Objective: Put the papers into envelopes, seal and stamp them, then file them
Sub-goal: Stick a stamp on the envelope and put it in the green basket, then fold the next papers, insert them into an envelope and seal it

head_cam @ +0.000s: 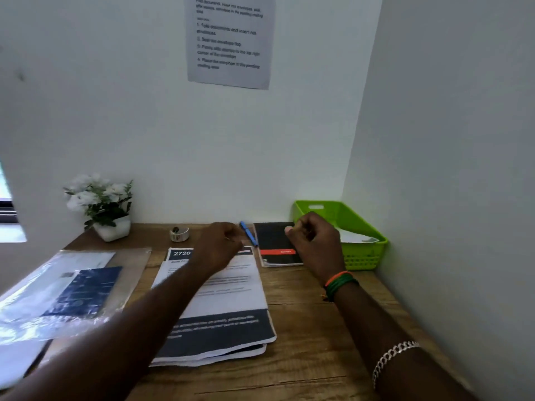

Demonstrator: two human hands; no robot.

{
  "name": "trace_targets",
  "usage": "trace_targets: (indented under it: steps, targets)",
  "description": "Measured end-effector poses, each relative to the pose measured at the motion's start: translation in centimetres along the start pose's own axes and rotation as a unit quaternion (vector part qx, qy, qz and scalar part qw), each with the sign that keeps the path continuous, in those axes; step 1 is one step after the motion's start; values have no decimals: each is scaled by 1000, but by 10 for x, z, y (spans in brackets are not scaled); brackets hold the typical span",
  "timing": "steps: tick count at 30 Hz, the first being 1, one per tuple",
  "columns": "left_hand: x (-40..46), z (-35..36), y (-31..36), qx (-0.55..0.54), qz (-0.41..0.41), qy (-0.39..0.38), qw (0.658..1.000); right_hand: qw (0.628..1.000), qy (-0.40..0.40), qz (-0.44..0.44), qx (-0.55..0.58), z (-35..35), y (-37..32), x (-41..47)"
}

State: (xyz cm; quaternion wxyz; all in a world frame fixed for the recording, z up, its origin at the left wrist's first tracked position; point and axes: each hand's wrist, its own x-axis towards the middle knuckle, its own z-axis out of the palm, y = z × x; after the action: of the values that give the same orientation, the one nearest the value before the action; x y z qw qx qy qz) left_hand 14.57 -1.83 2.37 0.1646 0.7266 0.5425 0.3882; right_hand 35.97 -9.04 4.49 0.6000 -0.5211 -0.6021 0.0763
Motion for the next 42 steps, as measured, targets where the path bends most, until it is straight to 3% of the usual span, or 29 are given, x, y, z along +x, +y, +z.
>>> trace_targets:
  steps: [3,6,12,18,29,35,39,42]
  targets:
    - [3,-39,-44,50,-43,-5,998,991,-126,26,-40,37,6,2]
    - [1,-63,-79,108,-41,-38,993,971,-204,5,-123,67,22,9]
    - [-11,-68,-105,106,-22,-80,991,909,-266,4,-320,102,35,12]
    - [-8,-67,-112,108,-9,-102,989,878,-306,-7,-369,114,50,9]
    - [-2,-69,-105,139,24,-42,989,924,-266,-15,-276,115,45,11]
    - [-6,-85,-90,139,49,4,989,964,-196,-88,-154,101,39,15]
    - [-13,-88,-82,115,32,-35,992,976,-147,-137,-81,98,24,14]
    - [-15,-81,-84,135,20,-107,985,967,-181,-147,-102,99,20,10]
